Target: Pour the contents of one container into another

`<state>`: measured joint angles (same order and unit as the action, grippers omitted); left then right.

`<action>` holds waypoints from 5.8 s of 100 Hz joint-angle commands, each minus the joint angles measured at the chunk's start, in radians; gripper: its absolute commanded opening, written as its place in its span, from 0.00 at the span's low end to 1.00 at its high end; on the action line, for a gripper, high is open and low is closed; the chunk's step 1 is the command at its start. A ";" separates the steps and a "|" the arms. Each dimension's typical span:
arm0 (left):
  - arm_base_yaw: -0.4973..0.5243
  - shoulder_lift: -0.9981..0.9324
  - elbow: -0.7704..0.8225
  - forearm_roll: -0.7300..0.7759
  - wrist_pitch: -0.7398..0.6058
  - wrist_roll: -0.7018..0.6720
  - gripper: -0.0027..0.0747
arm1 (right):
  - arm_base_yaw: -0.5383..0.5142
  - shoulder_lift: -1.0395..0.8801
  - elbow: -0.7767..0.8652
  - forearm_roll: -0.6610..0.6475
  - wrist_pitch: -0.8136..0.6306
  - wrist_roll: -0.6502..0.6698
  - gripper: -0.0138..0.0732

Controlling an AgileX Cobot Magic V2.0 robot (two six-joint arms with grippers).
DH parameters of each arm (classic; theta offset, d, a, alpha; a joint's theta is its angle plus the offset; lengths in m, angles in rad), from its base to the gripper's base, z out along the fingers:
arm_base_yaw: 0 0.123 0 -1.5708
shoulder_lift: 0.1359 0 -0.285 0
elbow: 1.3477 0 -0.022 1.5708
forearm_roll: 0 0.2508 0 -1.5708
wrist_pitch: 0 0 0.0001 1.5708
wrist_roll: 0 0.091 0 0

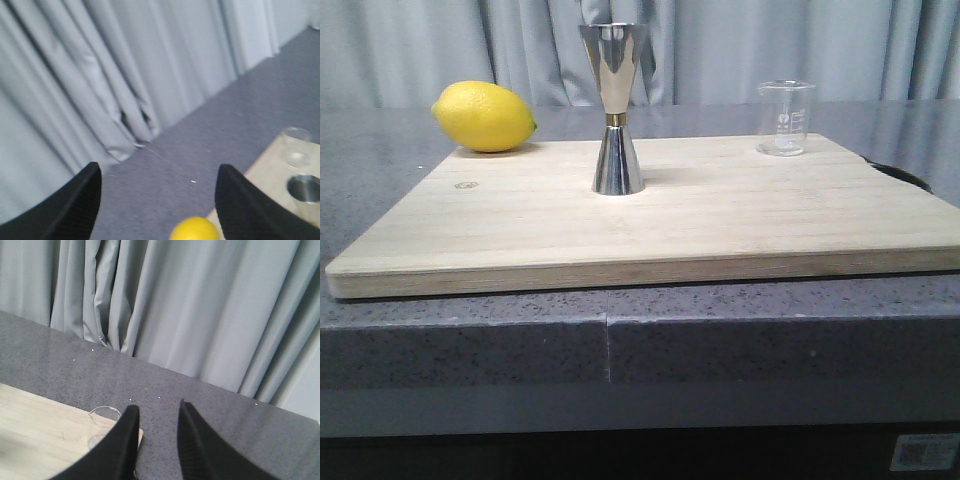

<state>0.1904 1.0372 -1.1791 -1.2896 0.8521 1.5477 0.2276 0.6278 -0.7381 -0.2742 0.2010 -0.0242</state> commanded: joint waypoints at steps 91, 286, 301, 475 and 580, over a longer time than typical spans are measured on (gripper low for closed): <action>0.009 -0.700 0.761 -0.160 -0.603 -0.184 0.58 | -0.001 -0.222 -0.021 -0.042 0.303 0.000 0.37; 0.009 -0.717 0.927 -0.186 -0.597 -0.147 0.01 | -0.001 -0.487 0.351 -0.340 0.166 0.342 0.11; 0.009 -0.717 0.929 -0.186 -0.671 -0.144 0.01 | -0.001 -0.487 0.351 -0.561 0.258 0.549 0.11; -0.010 -0.717 0.951 -0.224 -0.634 -0.144 0.01 | -0.001 -0.513 0.382 -0.571 0.108 0.586 0.11; -0.129 -0.894 0.964 1.313 -0.682 -1.683 0.01 | -0.001 -0.513 0.382 -0.571 0.108 0.586 0.11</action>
<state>0.0687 0.1594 -0.1999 -0.1585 0.2602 0.0662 0.2276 0.1057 -0.3308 -0.8128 0.3649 0.5604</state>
